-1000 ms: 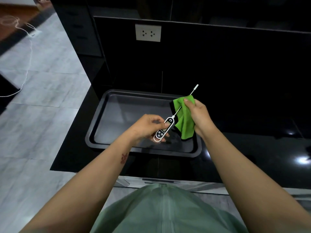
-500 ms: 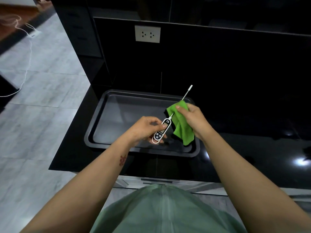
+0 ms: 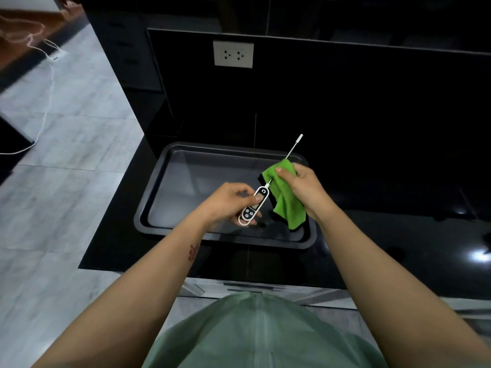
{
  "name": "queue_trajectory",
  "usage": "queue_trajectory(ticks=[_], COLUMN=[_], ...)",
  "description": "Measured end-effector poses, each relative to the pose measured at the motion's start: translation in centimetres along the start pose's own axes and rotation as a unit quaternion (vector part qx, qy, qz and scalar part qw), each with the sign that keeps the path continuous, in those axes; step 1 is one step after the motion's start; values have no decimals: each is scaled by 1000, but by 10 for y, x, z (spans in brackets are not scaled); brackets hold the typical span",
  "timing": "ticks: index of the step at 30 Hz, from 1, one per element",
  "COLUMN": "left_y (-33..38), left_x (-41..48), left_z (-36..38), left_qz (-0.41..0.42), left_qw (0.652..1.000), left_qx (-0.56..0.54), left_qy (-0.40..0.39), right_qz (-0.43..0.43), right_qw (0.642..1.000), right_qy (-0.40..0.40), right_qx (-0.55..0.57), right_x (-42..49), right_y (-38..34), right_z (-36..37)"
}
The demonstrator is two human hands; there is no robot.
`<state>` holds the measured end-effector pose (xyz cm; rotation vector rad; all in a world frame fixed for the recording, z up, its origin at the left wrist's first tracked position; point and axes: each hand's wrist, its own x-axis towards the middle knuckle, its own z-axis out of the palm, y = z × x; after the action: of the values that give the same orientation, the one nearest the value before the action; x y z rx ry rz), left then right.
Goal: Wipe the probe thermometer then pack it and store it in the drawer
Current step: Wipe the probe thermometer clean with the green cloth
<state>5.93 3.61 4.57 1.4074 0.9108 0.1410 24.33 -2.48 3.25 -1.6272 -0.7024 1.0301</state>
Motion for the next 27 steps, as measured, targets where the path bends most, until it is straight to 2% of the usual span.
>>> queue_trajectory(ticks=[7,13,16,19,22,24,27], left_y=[4,5,2,-2,-9,-12,-14], left_x=[0,2,1,-1,-1,-2,-4], left_z=[-3,-4,-13,-22,-30,-31,-29], left_qz=[-7,-3,-3,-11,-16,-18,-22], left_qw=[999,999,999,1000,999,997,995], left_qx=[30,35,41,26,48,70,85], left_qy=[-22,-5,3,7,-6,-18,-36], right_qz=[-1,0,7,26,56,60,56], right_qw=[992,1000,1000,990,956,950,964], right_qy=[108,6,5,88,148,144,124], right_qx=[72,0,-14,107,247,270,227], right_x=[10,3,1,4,7,9,8], right_y=[-6,1,5,8,5,4,3], right_z=[-9,-1,-8,-20,-34,-39,-37])
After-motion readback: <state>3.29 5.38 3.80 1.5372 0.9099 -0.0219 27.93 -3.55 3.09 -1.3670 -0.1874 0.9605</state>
